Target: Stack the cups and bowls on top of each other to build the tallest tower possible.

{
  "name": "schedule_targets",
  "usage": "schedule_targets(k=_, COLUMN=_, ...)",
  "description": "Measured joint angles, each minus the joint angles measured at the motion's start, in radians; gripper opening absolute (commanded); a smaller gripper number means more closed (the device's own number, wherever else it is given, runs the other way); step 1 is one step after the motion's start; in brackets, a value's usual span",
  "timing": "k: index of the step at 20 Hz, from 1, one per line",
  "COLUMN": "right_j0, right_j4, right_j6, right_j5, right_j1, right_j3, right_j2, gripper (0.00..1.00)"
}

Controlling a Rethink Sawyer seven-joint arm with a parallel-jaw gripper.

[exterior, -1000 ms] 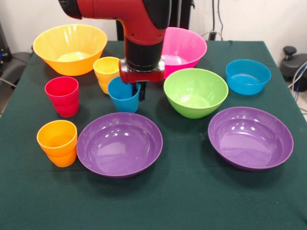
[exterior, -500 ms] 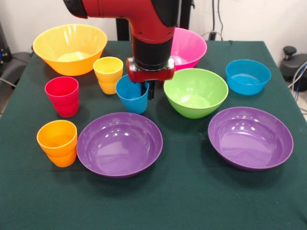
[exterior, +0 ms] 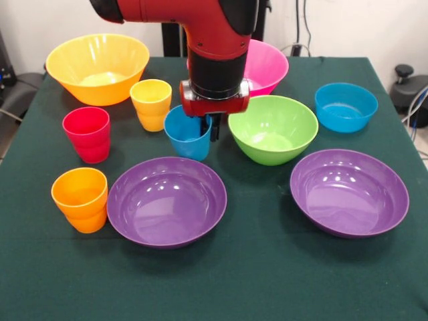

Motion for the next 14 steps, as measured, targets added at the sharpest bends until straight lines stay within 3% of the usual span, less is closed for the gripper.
schedule_targets(k=14, right_j0=0.077, right_j4=0.036, right_j6=0.0, right_j5=0.0, right_j1=0.079, right_j3=-0.098, right_j2=0.0, gripper=0.0)
